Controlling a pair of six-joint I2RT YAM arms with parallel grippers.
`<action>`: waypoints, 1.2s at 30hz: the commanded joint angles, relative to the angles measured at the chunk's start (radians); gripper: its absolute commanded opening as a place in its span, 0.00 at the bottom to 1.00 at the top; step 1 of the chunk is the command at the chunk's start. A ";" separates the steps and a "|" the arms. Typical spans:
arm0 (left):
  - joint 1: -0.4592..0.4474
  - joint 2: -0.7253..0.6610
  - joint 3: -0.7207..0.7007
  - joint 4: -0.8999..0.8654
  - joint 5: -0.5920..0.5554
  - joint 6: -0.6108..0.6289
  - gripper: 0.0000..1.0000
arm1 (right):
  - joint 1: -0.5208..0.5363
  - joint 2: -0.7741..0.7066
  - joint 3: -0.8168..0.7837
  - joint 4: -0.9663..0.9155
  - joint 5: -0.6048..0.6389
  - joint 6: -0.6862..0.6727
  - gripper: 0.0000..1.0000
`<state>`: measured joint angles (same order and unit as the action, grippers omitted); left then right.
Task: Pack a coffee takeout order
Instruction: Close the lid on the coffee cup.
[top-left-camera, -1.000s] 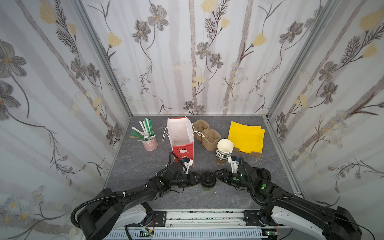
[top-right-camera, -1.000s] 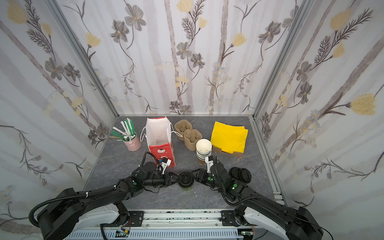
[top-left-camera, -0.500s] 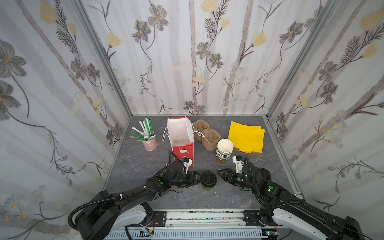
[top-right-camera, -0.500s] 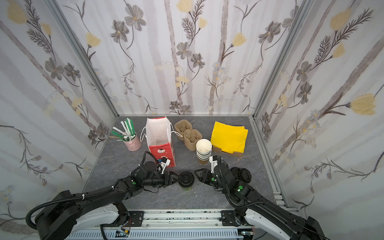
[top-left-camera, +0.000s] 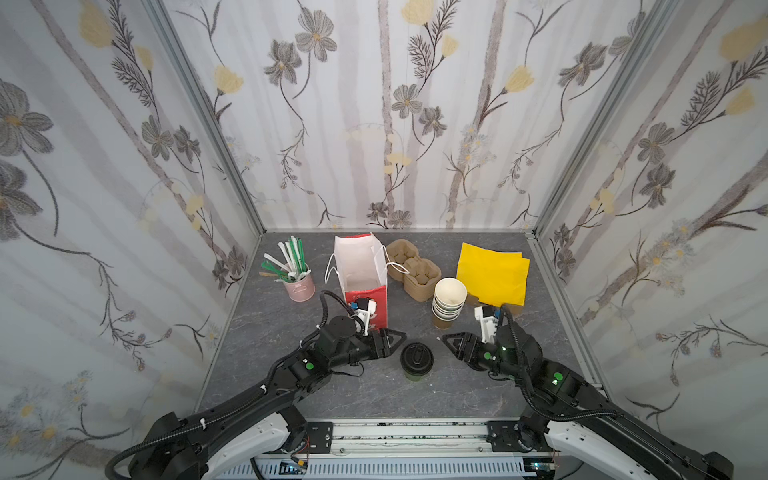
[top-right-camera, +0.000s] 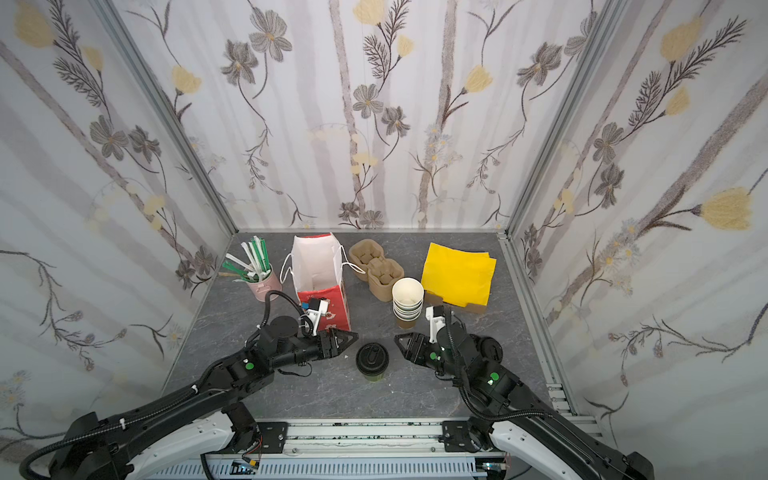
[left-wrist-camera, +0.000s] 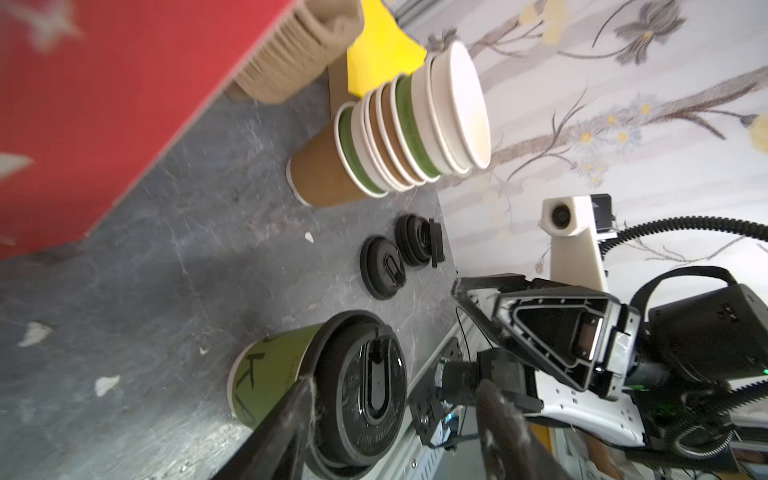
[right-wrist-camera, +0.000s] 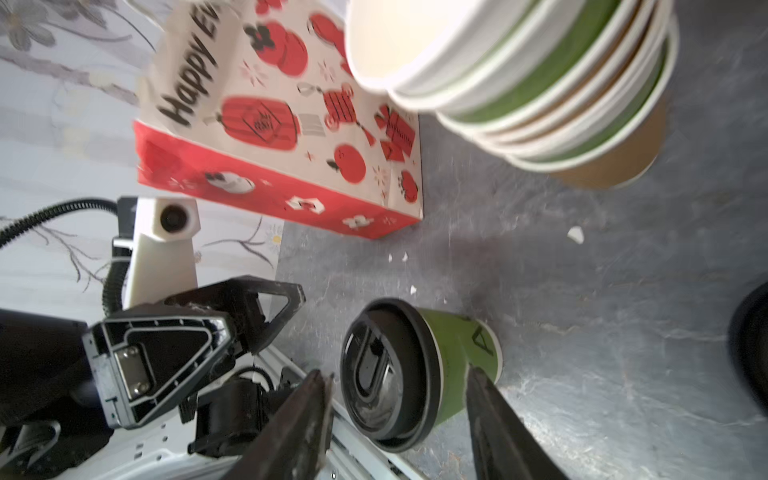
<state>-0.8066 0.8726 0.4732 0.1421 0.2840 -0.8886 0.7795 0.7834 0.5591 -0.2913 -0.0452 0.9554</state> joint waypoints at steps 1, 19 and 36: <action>0.001 -0.082 -0.004 -0.068 -0.223 0.065 0.63 | -0.017 -0.027 0.119 -0.192 0.106 -0.174 0.56; 0.005 -0.388 -0.035 -0.076 -0.667 0.183 0.66 | -0.033 0.252 0.613 -0.397 0.312 -0.459 0.56; 0.008 -0.304 0.094 -0.076 -0.645 0.241 0.73 | -0.220 0.744 1.010 -0.373 0.153 -0.705 0.63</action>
<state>-0.7994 0.5400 0.5259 0.0486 -0.3695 -0.6956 0.5598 1.4578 1.5093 -0.7116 0.1947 0.3767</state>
